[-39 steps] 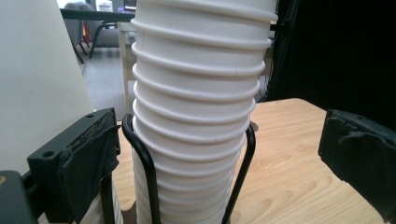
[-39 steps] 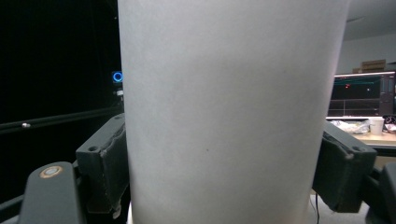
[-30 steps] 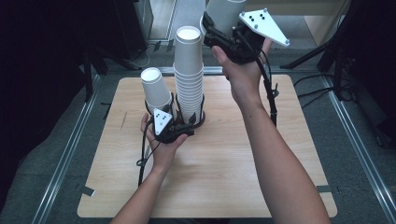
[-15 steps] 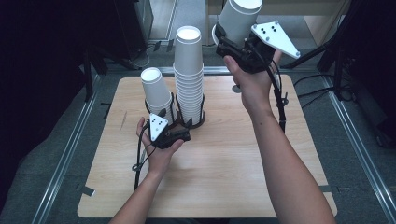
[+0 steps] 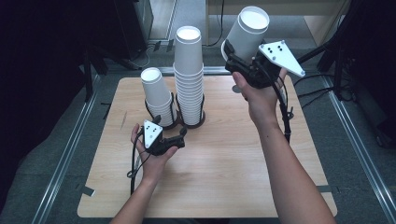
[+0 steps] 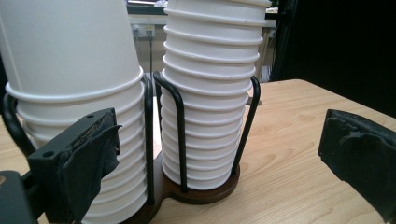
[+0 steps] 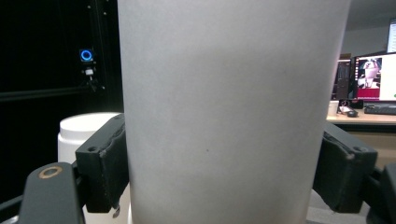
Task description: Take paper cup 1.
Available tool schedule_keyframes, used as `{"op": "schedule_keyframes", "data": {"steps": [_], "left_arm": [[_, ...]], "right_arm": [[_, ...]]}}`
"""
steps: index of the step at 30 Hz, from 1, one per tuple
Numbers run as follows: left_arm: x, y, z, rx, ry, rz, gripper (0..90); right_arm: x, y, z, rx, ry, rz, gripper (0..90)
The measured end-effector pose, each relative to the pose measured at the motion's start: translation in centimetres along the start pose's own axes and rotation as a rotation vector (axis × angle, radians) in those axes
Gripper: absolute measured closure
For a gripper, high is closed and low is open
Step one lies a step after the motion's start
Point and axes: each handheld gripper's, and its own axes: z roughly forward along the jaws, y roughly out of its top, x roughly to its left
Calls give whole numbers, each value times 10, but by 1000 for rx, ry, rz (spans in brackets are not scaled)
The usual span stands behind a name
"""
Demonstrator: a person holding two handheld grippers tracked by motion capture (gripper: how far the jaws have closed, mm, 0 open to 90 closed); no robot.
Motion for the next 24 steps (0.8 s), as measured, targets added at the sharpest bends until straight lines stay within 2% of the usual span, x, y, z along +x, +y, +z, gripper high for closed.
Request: {"op": "schedule_keyframes", "data": {"steps": [6, 12, 14, 16, 17, 19, 24], "left_arm": [[4, -1, -7, -8, 4, -3, 0], [5, -2, -9, -2, 1, -6, 0], [5, -3, -10, 1, -3, -4, 0], [4, -3, -10, 0, -7, -3, 0], [5, -3, -11, 1, -11, -5, 0], [5, -3, -12, 1, -15, -4, 0], [5, -7, -14, 24, -41, -1, 0]], "right_arm": [[-2, -13, -9, 3, -15, -33, 175], [-4, -20, -15, 2, -25, -37, 174], [-4, -25, -16, 5, -34, -57, 174], [-4, -34, -20, 17, -34, -98, 173], [-4, -34, -20, 17, -34, -98, 173], [-5, -44, -23, 30, -32, -136, 171], [-8, -59, -30, 58, -20, -160, 170]]}}
